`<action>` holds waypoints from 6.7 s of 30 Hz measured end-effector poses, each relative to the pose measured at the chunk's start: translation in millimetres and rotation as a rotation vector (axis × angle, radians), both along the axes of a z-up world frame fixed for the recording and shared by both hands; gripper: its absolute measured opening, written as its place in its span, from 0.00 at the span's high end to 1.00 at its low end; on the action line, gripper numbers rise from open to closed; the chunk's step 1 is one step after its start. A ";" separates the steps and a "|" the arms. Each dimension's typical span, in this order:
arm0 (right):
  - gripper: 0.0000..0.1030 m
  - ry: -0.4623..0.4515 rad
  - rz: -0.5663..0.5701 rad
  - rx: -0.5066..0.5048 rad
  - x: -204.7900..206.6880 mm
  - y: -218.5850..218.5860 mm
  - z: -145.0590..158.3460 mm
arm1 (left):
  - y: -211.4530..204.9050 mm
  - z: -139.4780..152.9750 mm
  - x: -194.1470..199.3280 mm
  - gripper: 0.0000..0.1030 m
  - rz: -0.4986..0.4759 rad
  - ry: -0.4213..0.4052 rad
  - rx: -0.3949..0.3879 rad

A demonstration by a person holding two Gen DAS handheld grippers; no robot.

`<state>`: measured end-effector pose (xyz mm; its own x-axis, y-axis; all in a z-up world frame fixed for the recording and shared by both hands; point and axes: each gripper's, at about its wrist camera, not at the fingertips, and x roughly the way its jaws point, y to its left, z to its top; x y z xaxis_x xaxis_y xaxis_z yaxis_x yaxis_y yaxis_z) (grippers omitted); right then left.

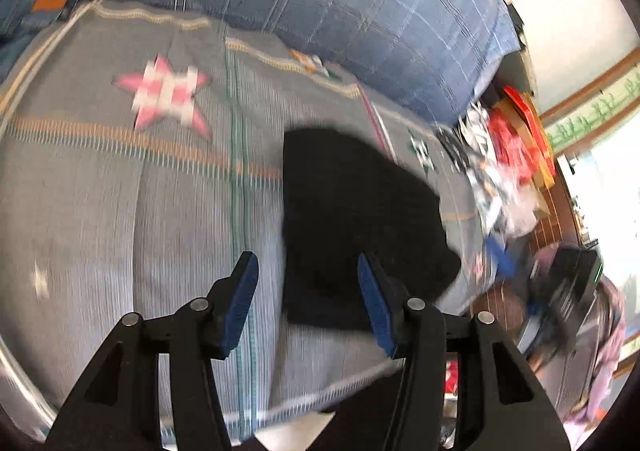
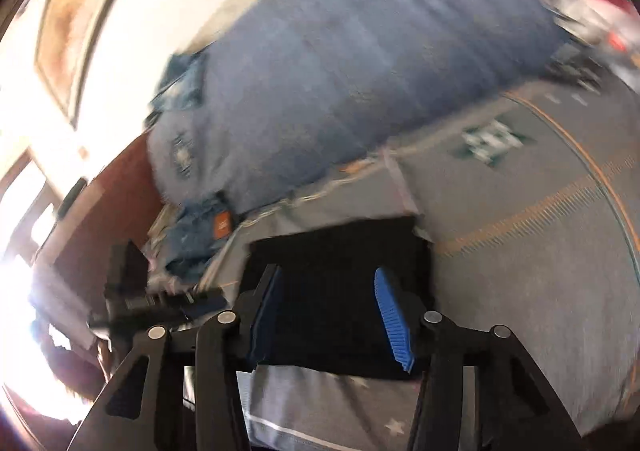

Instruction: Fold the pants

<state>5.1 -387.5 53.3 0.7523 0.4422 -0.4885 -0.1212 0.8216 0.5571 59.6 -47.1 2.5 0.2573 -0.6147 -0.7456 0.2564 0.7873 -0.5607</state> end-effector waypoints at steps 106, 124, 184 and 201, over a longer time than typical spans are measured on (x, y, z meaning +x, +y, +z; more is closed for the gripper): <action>0.51 0.198 -0.077 0.024 11.8 -28.0 -93.8 | -59.9 -5.5 40.4 0.44 0.039 -0.056 0.268; 0.37 0.184 -0.134 0.008 20.6 -35.1 -66.3 | -67.3 12.2 40.2 0.43 0.029 -0.218 0.413; 0.54 0.255 0.071 -0.093 4.9 17.9 -61.7 | -30.5 -28.2 41.5 0.50 -0.068 0.105 0.113; 0.52 0.447 0.143 0.265 36.4 -9.5 -119.6 | -30.0 -38.5 51.0 0.44 -0.040 0.191 0.084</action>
